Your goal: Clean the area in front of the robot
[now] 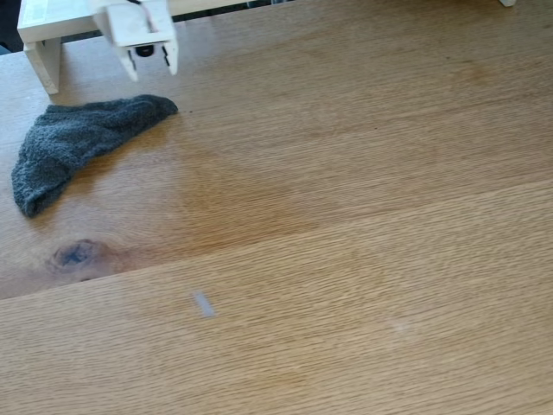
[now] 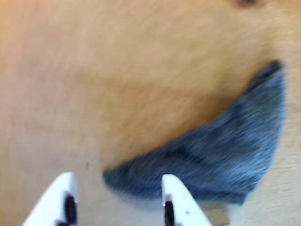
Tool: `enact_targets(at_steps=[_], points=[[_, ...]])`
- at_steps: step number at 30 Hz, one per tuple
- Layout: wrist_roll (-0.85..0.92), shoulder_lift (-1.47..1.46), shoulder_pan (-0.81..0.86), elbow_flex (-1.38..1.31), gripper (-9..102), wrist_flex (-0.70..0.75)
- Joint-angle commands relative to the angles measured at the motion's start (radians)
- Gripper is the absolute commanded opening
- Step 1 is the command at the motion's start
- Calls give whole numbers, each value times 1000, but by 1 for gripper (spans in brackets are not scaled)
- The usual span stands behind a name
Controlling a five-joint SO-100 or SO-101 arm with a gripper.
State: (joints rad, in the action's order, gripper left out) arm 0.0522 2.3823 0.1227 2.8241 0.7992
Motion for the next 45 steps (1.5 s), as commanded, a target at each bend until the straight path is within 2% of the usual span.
enact_targets(at_steps=[1,7,11,15,20,23,28,34,37,40,45], points=[[-29,-176,175,-341,25,-64],[-25,-482,509,-594,34,-104],[12,-703,649,-629,39,-100],[91,-848,675,-603,40,-101],[167,-960,653,-568,38,-176],[216,-1057,652,-574,33,-215],[307,-1172,647,-575,17,-241],[339,-1216,598,-575,1,-267],[307,-1094,529,-577,0,-275],[261,-884,388,-577,0,-285],[247,-584,46,-577,0,-313]])
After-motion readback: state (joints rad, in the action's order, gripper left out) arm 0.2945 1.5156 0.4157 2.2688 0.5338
